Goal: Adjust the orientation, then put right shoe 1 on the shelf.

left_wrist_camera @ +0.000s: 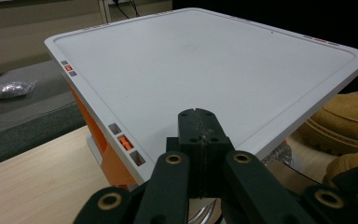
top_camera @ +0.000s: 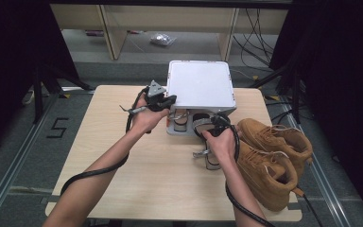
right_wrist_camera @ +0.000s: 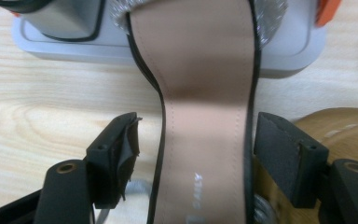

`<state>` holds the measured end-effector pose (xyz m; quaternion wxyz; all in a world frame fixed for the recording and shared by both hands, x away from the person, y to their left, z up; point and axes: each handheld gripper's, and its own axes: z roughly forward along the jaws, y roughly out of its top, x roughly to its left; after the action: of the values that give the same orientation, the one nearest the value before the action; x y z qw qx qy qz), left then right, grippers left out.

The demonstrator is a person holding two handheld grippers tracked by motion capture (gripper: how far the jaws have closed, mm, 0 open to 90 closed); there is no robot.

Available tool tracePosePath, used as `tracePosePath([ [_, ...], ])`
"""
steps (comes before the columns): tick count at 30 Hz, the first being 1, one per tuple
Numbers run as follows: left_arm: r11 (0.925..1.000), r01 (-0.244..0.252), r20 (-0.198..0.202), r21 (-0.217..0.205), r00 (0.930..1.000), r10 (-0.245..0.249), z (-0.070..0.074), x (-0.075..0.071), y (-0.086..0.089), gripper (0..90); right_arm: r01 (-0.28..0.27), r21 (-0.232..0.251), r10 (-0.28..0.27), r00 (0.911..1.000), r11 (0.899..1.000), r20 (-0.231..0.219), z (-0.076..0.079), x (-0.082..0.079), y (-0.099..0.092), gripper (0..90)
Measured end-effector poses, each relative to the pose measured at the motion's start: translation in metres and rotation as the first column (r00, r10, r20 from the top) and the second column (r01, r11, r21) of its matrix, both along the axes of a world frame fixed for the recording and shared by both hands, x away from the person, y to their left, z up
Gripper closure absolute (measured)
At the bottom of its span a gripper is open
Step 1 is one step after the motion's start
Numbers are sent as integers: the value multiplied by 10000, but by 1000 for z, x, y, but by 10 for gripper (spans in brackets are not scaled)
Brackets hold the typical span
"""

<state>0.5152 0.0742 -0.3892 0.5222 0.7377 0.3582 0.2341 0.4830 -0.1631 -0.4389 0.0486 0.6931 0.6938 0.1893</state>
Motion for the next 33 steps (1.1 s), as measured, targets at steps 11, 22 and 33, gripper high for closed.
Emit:
tracePosePath([
  [11,10000,2,-5,-6,10000,-2,0,0,0,896,-994,606,917,9887,9932,1186,34,-37,-19,687],
  [22,10000,-5,18,17,10000,5,0,0,0,897,-1955,679,1906,9790,9784,729,31,-83,-40,900],
  [33,10000,22,8,89,10000,-22,0,0,0,898,-2318,383,2329,9722,9720,-250,1,-104,-42,900],
])
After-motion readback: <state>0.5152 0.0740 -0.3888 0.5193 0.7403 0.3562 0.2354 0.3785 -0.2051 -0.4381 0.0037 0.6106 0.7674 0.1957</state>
